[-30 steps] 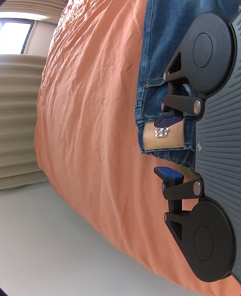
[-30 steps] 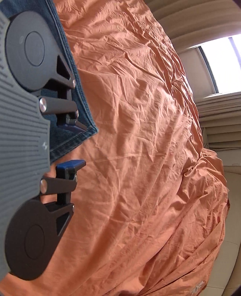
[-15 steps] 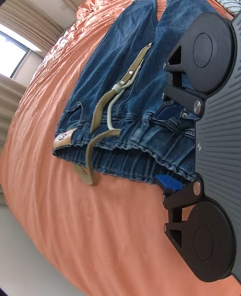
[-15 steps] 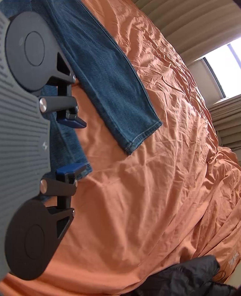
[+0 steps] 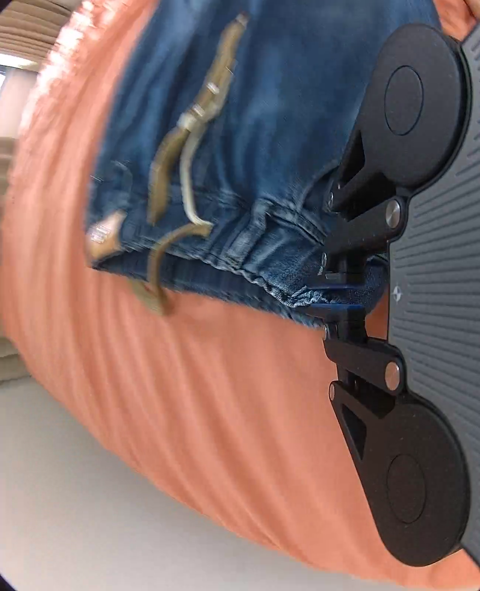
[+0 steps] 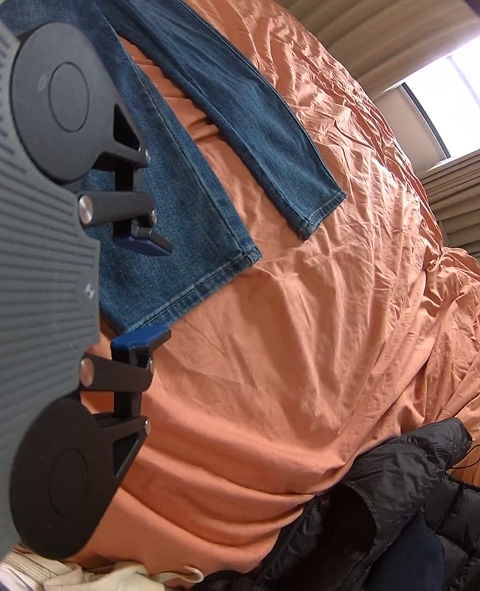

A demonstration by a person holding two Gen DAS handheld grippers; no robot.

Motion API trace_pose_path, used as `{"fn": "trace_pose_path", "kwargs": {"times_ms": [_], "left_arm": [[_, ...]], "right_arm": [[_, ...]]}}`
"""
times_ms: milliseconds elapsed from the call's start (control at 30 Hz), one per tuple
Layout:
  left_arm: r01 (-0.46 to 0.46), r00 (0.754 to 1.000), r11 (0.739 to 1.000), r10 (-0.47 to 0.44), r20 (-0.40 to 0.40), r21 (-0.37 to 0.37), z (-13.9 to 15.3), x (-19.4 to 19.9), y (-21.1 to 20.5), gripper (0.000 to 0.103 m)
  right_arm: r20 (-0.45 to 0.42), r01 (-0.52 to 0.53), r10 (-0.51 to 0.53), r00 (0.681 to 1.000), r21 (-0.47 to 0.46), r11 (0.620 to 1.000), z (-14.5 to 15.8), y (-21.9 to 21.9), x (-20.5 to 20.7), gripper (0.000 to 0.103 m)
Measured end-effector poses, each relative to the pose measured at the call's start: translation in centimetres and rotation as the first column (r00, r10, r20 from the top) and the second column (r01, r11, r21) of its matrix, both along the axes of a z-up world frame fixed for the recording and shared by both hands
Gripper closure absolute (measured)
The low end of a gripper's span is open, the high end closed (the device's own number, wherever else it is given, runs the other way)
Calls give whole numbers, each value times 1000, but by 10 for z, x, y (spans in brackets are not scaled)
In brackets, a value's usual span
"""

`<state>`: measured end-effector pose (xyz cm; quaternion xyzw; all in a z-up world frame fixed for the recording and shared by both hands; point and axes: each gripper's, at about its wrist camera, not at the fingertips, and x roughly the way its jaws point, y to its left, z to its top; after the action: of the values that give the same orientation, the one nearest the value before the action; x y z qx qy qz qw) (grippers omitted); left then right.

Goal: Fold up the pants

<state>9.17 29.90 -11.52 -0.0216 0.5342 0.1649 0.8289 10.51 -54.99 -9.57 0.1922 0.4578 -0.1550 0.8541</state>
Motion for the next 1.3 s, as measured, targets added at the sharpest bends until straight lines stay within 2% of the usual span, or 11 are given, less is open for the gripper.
{"fn": "trace_pose_path", "kwargs": {"times_ms": [200,300,400,500,600,733,833,967,1167,1267,1300], "left_arm": [[3,998,995,3,-64,96,-20,14,-12,94],[50,999,987,-49,-14,152,0,6,-22,77],[162,986,964,-168,13,211,24,-9,-41,76],[325,945,918,-326,-36,227,39,-24,-64,75],[503,864,830,-490,-116,242,42,-40,-95,73],[692,721,663,-644,-255,284,25,-61,-131,59],[786,618,549,-695,-366,284,5,-74,-150,58],[860,509,425,-727,-461,281,-22,-87,-169,54],[905,404,238,-744,-532,354,-59,-88,-191,51],[904,400,216,-733,-550,369,-70,-86,-198,57],[899,414,235,-733,-540,371,-69,-85,-198,81]], "right_arm": [[-5,-43,44,999,20,999,1,-1,-11,63],[3,-114,114,994,-7,994,9,-1,-19,64],[-31,-268,266,963,-76,961,16,8,-22,65],[-85,-412,404,911,-122,903,16,19,-20,74],[-164,-579,555,815,-190,793,10,38,-18,76],[-257,-692,643,722,-246,679,-3,56,-17,76],[-281,-714,656,700,-260,650,-10,60,-14,76],[-301,-720,654,694,-274,637,-16,62,-13,76],[-344,-764,682,645,-301,571,-21,73,-21,76],[-385,-803,705,596,-320,504,-21,78,-26,76],[-402,-820,717,570,-330,467,-21,81,-30,76]]}}
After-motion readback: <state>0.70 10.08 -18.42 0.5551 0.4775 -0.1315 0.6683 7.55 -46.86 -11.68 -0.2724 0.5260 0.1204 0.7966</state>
